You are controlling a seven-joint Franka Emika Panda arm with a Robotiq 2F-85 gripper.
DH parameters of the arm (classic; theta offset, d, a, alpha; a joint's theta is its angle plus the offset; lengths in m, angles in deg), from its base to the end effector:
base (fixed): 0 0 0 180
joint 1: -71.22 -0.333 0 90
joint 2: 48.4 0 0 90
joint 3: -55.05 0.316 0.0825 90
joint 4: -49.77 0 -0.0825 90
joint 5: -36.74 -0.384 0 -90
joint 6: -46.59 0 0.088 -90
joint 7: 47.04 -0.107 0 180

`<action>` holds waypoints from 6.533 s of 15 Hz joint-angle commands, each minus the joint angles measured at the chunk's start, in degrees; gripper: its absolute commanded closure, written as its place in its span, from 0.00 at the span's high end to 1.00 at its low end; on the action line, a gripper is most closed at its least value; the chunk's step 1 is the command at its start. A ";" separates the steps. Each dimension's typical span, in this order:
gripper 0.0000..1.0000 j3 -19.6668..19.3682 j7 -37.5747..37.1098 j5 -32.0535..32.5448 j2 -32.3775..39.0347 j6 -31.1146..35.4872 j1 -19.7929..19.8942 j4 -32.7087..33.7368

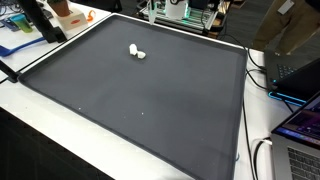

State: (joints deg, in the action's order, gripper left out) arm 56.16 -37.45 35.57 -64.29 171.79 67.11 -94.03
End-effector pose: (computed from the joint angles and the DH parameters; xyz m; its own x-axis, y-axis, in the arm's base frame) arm 0.4275 0.0397 0.3776 0.9689 0.2432 -0.0449 0.2425 -0.9700 -0.0185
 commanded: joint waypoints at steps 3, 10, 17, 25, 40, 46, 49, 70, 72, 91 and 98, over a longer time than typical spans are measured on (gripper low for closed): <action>0.01 0.46 -1.21 -0.23 1.73 4.97 -0.05 -0.51; 0.01 0.97 -2.51 2.15 8.48 16.04 0.60 -0.91; 0.01 0.93 -4.18 9.25 14.66 20.16 1.12 -0.75; 0.01 0.65 -7.85 16.48 18.38 20.97 0.93 -0.03; 0.01 0.73 -13.55 24.12 24.85 19.62 -0.64 4.88; 0.01 0.55 -13.67 24.28 28.17 17.27 -1.41 7.68; 0.01 0.53 -12.97 23.38 30.15 16.49 -1.44 9.16; 0.01 1.12 -12.78 10.43 33.85 16.44 -0.35 15.72; 0.01 1.14 -16.02 9.24 33.98 17.17 -0.33 16.34; 0.01 1.60 -9.52 2.47 51.74 -32.94 1.07 51.90; 0.01 2.12 -2.21 3.36 43.81 -33.83 1.54 50.11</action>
State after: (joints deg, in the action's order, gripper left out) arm 57.16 -43.18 39.67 -15.07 138.55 67.65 -40.27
